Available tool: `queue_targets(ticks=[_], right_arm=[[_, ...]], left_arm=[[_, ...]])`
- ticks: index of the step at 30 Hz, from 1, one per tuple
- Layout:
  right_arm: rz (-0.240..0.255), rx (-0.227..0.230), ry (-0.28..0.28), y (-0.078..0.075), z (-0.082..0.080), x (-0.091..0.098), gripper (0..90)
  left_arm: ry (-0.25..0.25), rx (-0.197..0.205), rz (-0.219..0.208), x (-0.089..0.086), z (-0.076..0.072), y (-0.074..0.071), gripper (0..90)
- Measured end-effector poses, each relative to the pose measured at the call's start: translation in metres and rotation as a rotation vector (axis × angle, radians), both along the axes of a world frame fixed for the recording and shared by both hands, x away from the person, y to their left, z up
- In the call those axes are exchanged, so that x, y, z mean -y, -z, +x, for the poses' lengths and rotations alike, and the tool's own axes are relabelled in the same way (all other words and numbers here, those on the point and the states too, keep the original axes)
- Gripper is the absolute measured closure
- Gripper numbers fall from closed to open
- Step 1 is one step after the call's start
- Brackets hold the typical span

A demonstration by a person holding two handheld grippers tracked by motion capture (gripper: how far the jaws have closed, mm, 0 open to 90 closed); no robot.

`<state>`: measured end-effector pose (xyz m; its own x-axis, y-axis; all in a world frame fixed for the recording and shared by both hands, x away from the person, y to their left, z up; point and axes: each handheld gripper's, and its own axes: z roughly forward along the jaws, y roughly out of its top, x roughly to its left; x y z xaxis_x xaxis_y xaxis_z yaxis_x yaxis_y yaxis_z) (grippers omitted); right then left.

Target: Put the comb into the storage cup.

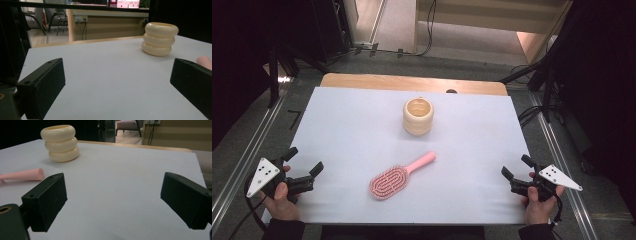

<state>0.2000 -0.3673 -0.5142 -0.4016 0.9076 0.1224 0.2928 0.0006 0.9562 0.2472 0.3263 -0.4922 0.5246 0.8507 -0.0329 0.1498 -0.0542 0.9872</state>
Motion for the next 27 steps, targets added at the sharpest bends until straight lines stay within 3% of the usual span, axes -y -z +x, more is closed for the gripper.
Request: queue_targets(ticks=[16, 27], right_arm=[[0.004, -0.018, -0.036, -0.003, 0.002, -0.001, 4.9], [-0.034, -0.018, -0.164, -0.022, 0.004, -0.013, 4.9]], left_arm=[[0.002, 0.001, 0.007, 0.001, 0.000, 0.000, 0.3], [-0.001, 0.002, 0.003, 0.000, 0.000, 0.000, 0.3]])
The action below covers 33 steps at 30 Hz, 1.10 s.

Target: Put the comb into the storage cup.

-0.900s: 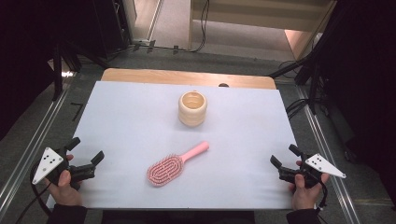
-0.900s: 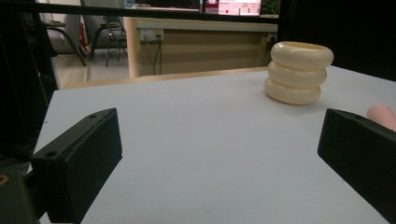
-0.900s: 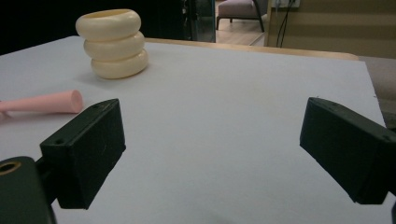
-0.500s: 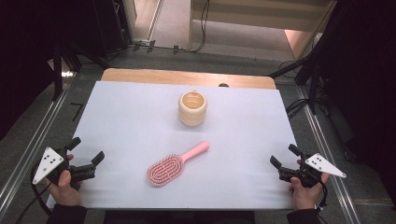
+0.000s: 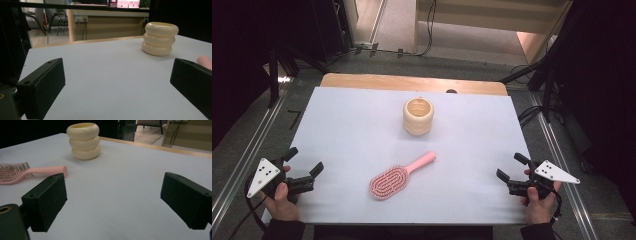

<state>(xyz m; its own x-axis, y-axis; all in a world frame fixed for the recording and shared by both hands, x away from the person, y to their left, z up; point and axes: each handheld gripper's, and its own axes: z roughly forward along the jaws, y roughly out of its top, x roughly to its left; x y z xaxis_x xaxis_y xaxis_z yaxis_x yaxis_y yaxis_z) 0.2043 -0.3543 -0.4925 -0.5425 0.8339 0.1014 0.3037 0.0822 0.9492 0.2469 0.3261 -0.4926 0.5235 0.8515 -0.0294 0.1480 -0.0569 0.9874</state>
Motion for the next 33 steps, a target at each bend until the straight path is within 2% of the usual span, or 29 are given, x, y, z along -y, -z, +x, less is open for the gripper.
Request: queue_targets(ticks=[2, 6, 11, 15, 20, 33], right_arm=[[-0.025, 0.001, -0.046, -0.007, 0.000, -0.004, 4.8], [-0.063, 0.009, -0.097, -0.021, 0.000, -0.015, 0.9], [-0.120, 0.024, -0.145, -0.034, 0.004, -0.027, 0.9], [-0.137, 0.030, -0.172, -0.039, 0.009, -0.034, 0.9], [-0.173, 0.024, -0.231, -0.048, 0.020, -0.048, 1.5], [-0.230, 0.021, -0.311, -0.067, 0.038, -0.082, 4.9]], left_arm=[[-0.001, -0.004, -0.003, 0.000, 0.001, 0.000, 0.3], [0.004, -0.004, 0.002, 0.001, 0.002, 0.000, 0.3], [0.006, -0.002, 0.002, 0.001, 0.001, 0.000, 0.3], [0.007, -0.003, 0.001, 0.001, 0.001, 0.000, 0.3], [0.007, -0.002, 0.007, 0.001, 0.000, 0.000, 0.3], [0.009, -0.002, 0.002, 0.001, 0.000, 0.000, 0.3]])
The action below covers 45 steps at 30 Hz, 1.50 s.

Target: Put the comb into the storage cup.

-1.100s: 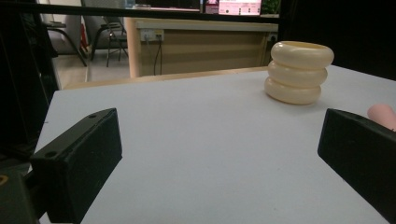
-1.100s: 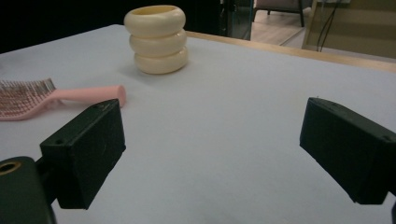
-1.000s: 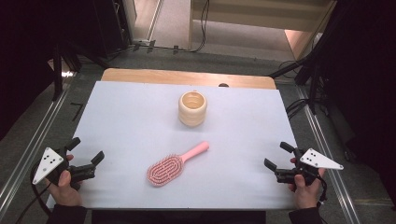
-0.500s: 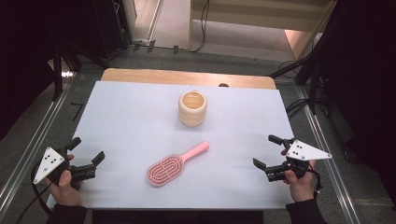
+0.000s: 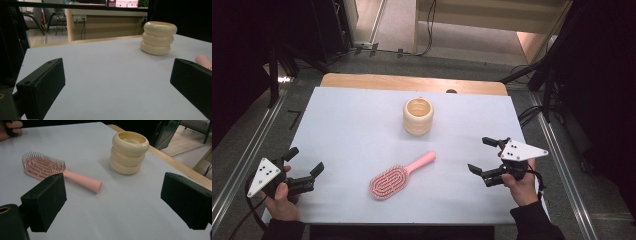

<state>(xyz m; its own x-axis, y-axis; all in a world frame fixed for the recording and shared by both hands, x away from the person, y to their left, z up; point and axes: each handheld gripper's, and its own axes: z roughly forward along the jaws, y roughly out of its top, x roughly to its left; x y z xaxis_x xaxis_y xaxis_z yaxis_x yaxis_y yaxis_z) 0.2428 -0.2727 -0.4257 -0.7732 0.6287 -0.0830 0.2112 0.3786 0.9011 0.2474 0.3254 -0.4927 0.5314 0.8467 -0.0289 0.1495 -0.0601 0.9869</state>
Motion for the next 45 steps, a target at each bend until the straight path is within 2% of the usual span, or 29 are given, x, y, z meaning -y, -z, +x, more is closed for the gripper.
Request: queue_targets(ticks=[3, 11, 16, 17, 18, 19, 22, 24, 28, 30, 35, 40, 45], right_arm=[[-0.007, -0.002, -0.018, -0.003, 0.005, -0.008, 12.4], [-0.032, -0.019, -0.061, -0.007, 0.018, -0.025, 15.2], [-0.047, -0.044, -0.058, -0.009, 0.028, -0.039, 33.4], [-0.047, -0.044, -0.058, -0.009, 0.028, -0.039, 33.4], [-0.054, -0.050, -0.059, -0.009, 0.030, -0.041, 37.1], [-0.072, -0.054, -0.074, -0.010, 0.033, -0.047, 46.5], [-0.112, -0.051, -0.089, -0.012, 0.038, -0.054, 62.0], [-0.128, -0.067, -0.098, -0.013, 0.043, -0.059, 72.0], [-0.189, -0.096, -0.134, -0.014, 0.052, -0.070, 83.7], [-0.217, -0.107, -0.156, -0.014, 0.056, -0.076, 87.3], [-0.277, -0.153, -0.191, -0.009, 0.066, -0.092, 87.8], [-0.320, -0.225, -0.195, -0.002, 0.080, -0.106, 87.8], [-0.372, -0.288, -0.229, 0.009, 0.096, -0.116, 87.8]], left_arm=[[0.000, 0.000, 0.001, 0.000, 0.000, 0.000, 0.3], [0.001, -0.001, -0.001, 0.000, 0.000, 0.000, 0.3], [0.003, 0.000, 0.001, 0.000, 0.000, 0.000, 0.3], [0.003, 0.000, 0.001, 0.000, 0.000, 0.000, 0.3], [0.003, 0.000, 0.001, 0.000, 0.000, 0.000, 0.3], [0.003, 0.000, 0.002, 0.000, 0.000, 0.000, 0.3], [0.004, 0.000, 0.001, 0.000, 0.000, 0.000, 0.3], [0.004, 0.000, 0.002, 0.000, 0.000, 0.000, 0.3], [0.004, -0.001, 0.001, 0.000, 0.000, 0.000, 0.3], [0.006, 0.000, 0.000, 0.000, 0.000, 0.000, 0.3], [0.006, 0.000, 0.001, 0.000, 0.000, 0.000, 0.3], [0.009, 0.001, 0.001, 0.000, 0.000, 0.000, 0.3], [0.009, 0.001, 0.000, 0.000, 0.000, 0.000, 0.3]])
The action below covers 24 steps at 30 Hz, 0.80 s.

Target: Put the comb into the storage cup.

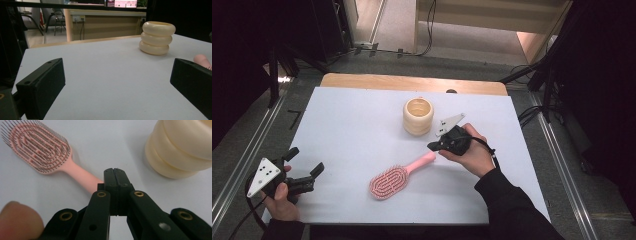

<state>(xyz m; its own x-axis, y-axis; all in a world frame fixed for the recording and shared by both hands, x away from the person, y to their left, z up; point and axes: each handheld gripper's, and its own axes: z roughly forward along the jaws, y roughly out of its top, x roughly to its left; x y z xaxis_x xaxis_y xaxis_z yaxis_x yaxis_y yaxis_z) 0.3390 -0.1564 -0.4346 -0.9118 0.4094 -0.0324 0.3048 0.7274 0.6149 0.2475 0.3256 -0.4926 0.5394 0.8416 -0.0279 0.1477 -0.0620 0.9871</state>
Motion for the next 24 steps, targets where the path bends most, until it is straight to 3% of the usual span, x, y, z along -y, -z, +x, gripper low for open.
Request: queue_targets(ticks=[5, 17, 24], right_arm=[[-0.070, -0.040, -0.002, 0.012, 0.013, -0.010, 87.9], [-0.168, -0.107, 0.043, 0.031, 0.030, -0.026, 88.0], [-0.185, -0.116, 0.039, 0.037, 0.034, -0.028, 87.9]], left_arm=[[0.003, 0.000, 0.002, 0.000, 0.000, 0.000, 0.3], [0.009, -0.001, 0.001, 0.000, 0.000, 0.000, 0.3], [0.011, -0.001, 0.003, 0.000, 0.000, 0.000, 0.3]])
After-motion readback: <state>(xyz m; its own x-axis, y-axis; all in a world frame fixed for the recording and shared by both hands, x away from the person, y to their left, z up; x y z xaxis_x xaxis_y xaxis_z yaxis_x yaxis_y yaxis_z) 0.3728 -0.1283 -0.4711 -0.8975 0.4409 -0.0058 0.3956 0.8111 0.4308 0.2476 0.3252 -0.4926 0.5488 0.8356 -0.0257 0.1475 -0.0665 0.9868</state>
